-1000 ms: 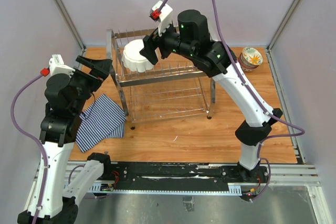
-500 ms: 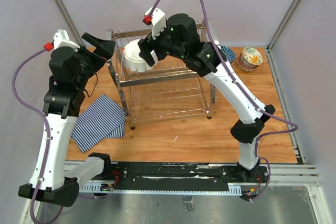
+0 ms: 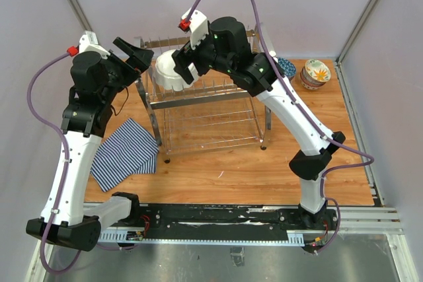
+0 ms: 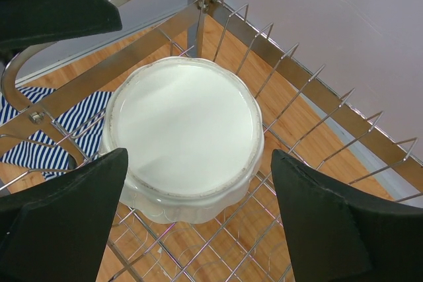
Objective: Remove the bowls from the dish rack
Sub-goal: Adjust the bowl in the dish rack.
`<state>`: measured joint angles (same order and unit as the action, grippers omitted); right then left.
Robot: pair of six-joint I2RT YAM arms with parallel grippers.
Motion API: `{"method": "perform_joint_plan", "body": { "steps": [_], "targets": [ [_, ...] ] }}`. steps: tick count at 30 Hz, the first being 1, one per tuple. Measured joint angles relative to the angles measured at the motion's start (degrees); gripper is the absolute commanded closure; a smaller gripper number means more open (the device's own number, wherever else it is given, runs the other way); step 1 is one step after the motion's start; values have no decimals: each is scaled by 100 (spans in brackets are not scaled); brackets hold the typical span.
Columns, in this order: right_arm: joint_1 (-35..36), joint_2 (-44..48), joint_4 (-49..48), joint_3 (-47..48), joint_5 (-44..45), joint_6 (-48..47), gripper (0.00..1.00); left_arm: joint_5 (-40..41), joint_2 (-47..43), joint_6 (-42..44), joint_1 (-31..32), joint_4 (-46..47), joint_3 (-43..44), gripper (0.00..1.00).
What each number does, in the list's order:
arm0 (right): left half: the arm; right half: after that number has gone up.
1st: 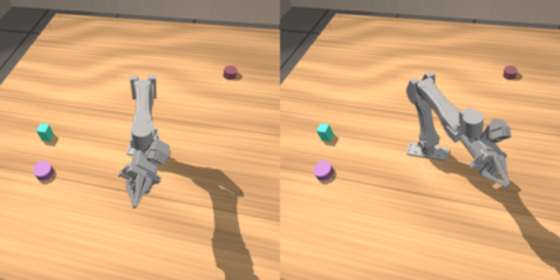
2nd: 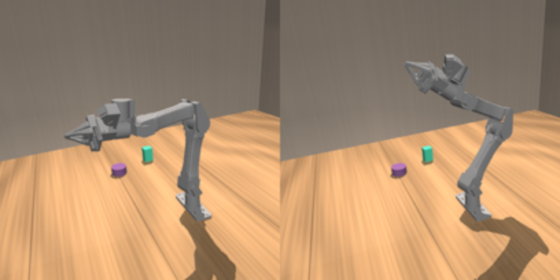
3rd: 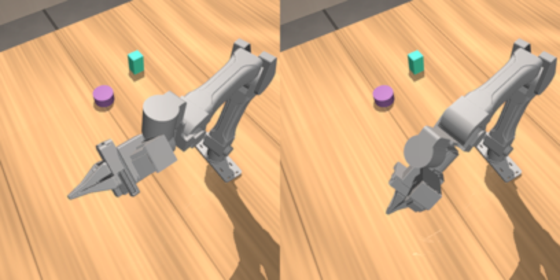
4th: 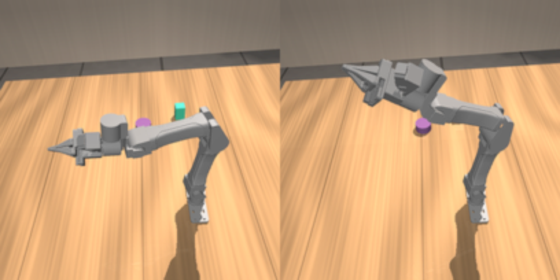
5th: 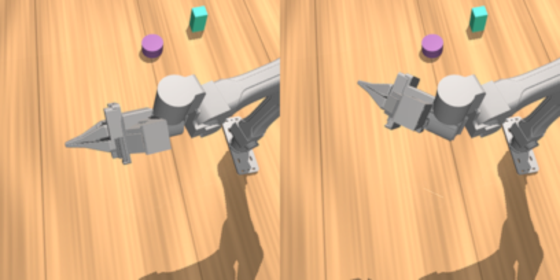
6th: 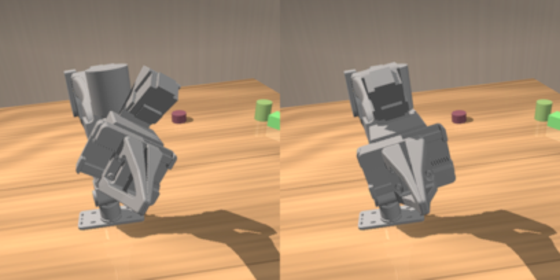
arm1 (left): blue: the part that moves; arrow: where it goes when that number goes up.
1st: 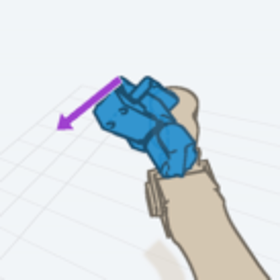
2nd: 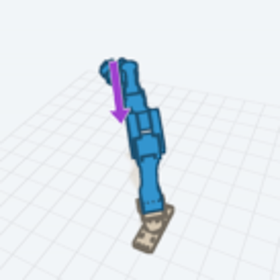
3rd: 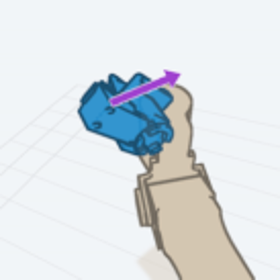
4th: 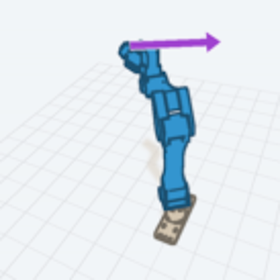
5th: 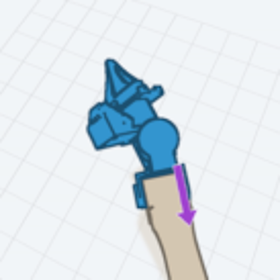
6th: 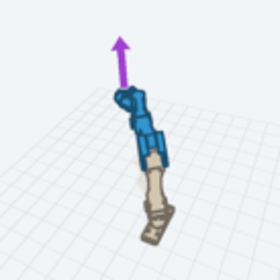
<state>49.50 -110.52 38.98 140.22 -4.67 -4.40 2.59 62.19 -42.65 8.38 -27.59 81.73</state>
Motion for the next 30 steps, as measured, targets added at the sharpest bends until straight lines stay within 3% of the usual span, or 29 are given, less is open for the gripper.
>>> {"method": "perform_joint_plan", "body": {
  "steps": [30],
  "targets": [
    [0, 48, -4, -133, 0, -11, 6, -938, -109, -2, 114, 1150, -428, 2]
  ]
}}
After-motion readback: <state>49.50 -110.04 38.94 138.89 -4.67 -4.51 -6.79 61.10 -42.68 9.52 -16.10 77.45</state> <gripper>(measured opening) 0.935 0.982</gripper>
